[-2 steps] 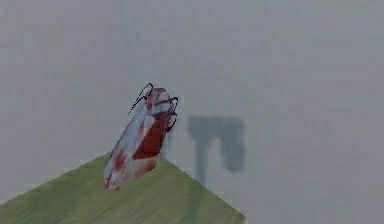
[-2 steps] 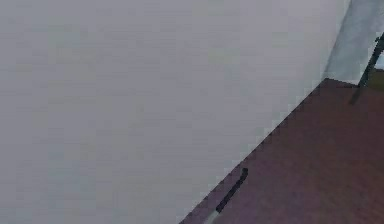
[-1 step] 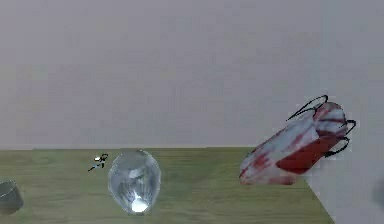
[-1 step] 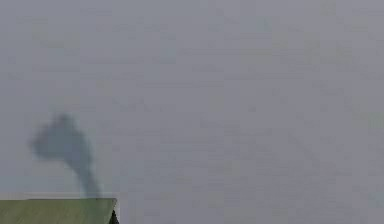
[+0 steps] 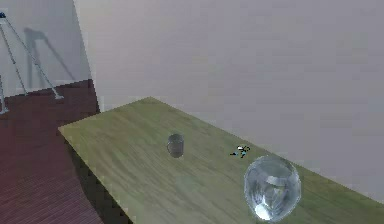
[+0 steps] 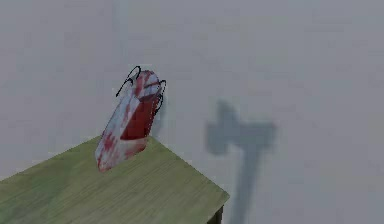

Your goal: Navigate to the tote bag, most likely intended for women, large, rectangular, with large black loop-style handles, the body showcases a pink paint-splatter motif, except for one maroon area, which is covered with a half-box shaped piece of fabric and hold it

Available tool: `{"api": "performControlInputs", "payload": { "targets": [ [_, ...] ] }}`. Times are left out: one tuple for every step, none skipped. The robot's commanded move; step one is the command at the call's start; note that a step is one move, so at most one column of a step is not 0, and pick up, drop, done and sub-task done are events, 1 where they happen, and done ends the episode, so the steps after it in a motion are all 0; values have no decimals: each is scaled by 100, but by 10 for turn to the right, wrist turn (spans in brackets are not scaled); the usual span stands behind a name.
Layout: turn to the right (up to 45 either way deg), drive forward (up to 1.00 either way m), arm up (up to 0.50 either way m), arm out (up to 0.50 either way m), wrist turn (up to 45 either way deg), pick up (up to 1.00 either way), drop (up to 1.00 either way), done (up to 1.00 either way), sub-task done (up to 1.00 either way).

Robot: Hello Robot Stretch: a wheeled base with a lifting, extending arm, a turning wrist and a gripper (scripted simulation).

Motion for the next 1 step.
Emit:
{"api": "performControlInputs", "payload": {
  "targets": [
    [-210, 0, 0, 0, 0, 0, 0, 0, 0]
  ]
}}
